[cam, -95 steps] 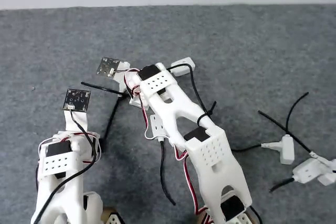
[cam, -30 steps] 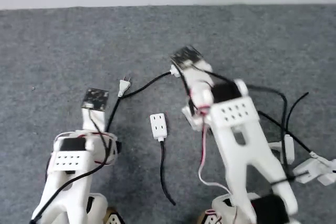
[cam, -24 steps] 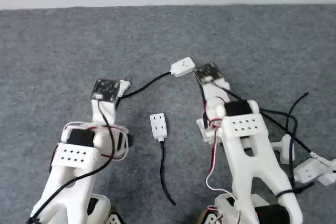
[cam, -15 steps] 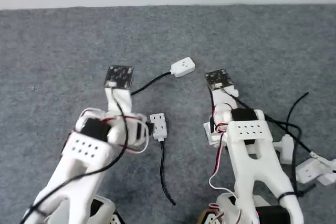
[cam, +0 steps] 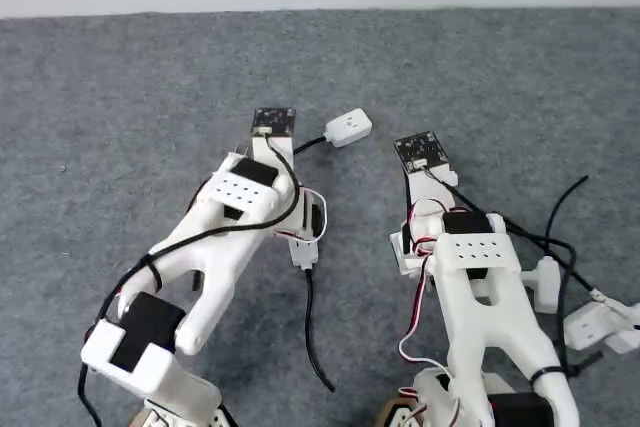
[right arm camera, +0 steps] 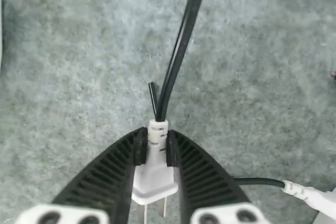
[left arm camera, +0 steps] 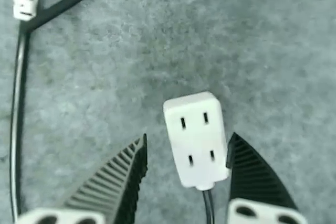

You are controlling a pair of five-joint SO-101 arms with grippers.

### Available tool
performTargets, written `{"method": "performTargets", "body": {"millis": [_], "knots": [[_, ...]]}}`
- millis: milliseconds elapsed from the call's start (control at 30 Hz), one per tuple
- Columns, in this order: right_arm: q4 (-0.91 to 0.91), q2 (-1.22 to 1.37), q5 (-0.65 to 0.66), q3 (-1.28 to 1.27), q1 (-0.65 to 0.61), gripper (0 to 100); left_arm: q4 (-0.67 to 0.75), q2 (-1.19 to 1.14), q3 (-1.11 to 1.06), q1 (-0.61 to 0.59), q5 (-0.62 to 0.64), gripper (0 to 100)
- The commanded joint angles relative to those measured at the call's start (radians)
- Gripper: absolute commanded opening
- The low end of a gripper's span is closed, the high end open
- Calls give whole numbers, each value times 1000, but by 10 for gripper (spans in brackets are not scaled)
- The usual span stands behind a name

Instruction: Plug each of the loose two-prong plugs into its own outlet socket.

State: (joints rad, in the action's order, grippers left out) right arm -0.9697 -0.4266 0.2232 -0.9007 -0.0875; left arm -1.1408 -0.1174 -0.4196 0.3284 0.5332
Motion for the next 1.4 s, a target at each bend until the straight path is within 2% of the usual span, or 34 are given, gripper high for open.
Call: {"method": "performTargets", "body": {"millis": [0,167,367,533,767,967,1133,1200,1267,1367], "knots": [[22,-35,17,8,12,8,26,3,53,37,11,236],[18,-35,17,6,10,8,29,-57,64,55,-52,236],[24,-33,18,-8,2,8,28,-198,150,-12,-55,236],[24,-33,18,-8,2,8,-23,-232,186,17,-58,224],[24,-33,18,-8,2,8,-25,-221,148,51,-75,11],[25,-33,18,-8,2,8,-107,-219,130,48,-75,14],[25,-33,18,-8,2,8,-114,-219,139,46,-74,14],[25,-33,18,-9,2,8,-109,-209,140,20,-69,14],[25,-33,18,-9,2,8,-89,-181,143,-37,-12,14],[25,-33,18,-11,1,8,5,-147,113,-115,46,14]]}}
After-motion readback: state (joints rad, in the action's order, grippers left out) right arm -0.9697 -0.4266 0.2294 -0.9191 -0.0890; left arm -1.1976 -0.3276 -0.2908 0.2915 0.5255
